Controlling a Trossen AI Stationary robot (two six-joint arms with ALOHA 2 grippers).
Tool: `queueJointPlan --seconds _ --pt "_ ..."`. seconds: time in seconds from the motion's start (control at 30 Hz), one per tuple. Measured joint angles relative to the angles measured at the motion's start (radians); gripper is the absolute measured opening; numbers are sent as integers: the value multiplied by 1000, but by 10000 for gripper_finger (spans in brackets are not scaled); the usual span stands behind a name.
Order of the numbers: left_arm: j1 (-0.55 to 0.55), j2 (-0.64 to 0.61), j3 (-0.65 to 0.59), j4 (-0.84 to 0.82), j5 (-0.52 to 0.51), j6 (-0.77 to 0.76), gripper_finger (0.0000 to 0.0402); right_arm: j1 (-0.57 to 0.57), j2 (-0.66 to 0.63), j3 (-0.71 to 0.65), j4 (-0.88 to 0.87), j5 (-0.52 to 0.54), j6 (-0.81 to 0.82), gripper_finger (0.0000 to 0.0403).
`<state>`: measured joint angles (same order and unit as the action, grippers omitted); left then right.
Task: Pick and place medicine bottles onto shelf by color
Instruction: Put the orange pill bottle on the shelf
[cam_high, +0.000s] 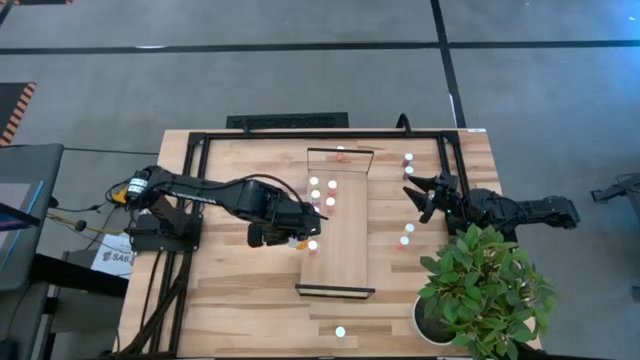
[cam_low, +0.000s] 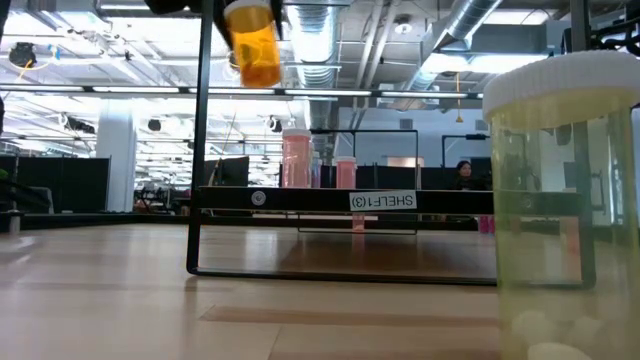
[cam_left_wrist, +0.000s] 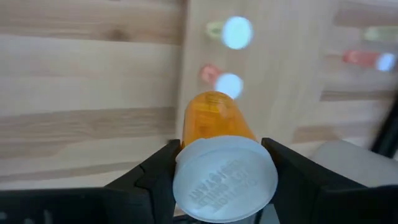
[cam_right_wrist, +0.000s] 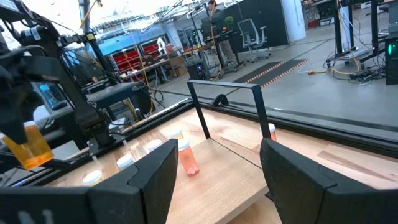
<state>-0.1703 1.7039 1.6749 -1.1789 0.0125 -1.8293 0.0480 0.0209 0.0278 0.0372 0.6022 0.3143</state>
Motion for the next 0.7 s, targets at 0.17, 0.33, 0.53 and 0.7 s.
queueJointPlan --seconds 0.17,0.33,0.53,0.7 --pt "-1 7 0 77 -53 1 183 0 0 0 0 0 0 251" --pt "17 51 -2 162 -58 0 183 0 0 0 -1 0 0 251" --pt "69 89 -1 257 -1 24 183 0 6 0 0 0 0 251" --pt "79 98 -1 312 -18 35 183 0 18 0 -2 0 0 251"
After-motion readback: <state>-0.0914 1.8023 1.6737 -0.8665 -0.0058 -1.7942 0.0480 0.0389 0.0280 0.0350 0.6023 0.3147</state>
